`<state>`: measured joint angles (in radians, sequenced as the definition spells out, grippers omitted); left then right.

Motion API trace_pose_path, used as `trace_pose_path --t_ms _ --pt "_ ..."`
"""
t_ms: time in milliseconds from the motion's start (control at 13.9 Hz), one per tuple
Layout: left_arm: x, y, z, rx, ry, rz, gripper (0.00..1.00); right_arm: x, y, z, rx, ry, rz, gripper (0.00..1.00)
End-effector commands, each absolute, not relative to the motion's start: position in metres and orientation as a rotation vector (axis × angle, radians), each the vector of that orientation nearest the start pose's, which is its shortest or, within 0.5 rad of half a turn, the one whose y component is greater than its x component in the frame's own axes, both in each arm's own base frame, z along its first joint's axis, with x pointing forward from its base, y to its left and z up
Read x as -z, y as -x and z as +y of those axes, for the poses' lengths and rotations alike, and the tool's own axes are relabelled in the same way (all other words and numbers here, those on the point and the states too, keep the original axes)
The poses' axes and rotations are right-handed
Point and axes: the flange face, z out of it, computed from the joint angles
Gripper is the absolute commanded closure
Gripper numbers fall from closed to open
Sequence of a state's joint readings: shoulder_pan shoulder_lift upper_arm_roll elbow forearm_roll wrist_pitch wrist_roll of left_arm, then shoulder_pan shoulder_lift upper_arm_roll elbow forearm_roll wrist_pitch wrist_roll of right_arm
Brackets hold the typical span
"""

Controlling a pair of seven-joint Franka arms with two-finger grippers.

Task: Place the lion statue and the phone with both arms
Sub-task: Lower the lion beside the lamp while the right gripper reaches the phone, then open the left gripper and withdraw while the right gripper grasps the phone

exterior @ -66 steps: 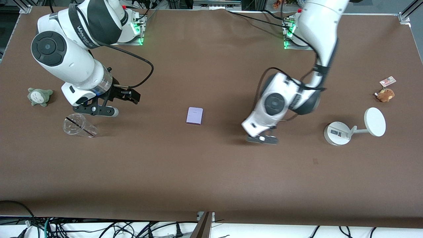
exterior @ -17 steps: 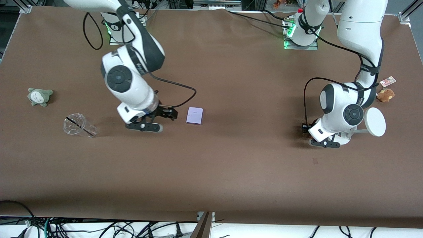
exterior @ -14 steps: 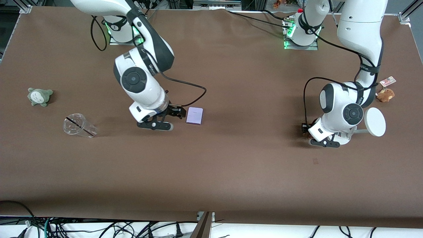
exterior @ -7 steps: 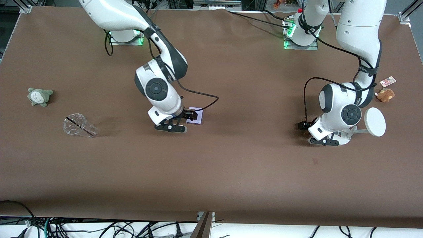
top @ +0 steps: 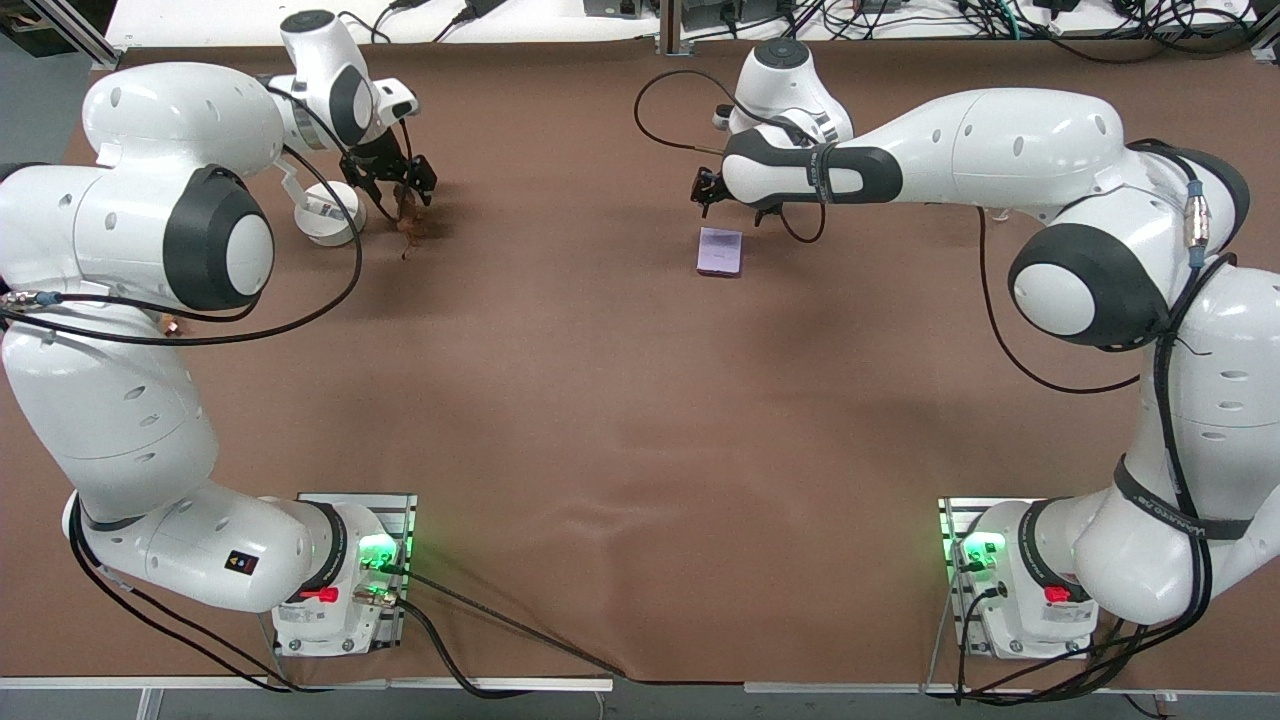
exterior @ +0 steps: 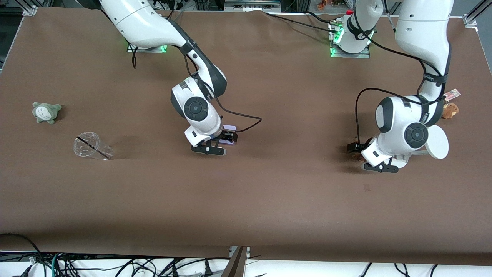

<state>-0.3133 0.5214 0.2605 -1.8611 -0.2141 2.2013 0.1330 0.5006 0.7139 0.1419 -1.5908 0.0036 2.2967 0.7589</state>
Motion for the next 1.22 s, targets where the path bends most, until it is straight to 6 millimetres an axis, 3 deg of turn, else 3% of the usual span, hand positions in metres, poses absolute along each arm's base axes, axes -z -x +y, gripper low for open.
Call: trace_pose_path --t_ms 0,216,431,575,862,1006,1150 --pt "-0.269 -0.620 -0.057 -0.268 3.167 0.089 0.00 -0.205 -0.563 0.414 -0.087 3.073 0.239 0.00" --pt "-0.307 -0.622 -0.052 -0.231 3.185 0.083 0.00 -0.191 -0.556 0.425 -0.071 3.059 0.229 0.00" --pt "-0.372 -0.628 -0.044 -0.067 3.095 0.193 0.00 -0.184 -0.551 0.435 -0.047 3.043 0.252 0.00" --pt "-0.419 -0.634 -0.033 0.054 3.105 0.171 0.00 -0.182 -0.551 0.434 -0.046 3.051 0.246 0.00" --pt "-0.511 -0.630 0.001 0.195 3.116 0.095 0.00 -0.184 -0.553 0.432 -0.045 3.055 0.245 0.00" --pt "-0.538 -0.625 0.028 0.192 3.120 0.031 0.00 -0.180 -0.553 0.428 -0.043 3.072 0.238 0.00" --pt "-0.553 -0.616 0.050 0.118 3.134 -0.028 0.00 -0.178 -0.552 0.427 -0.045 3.076 0.239 0.00"
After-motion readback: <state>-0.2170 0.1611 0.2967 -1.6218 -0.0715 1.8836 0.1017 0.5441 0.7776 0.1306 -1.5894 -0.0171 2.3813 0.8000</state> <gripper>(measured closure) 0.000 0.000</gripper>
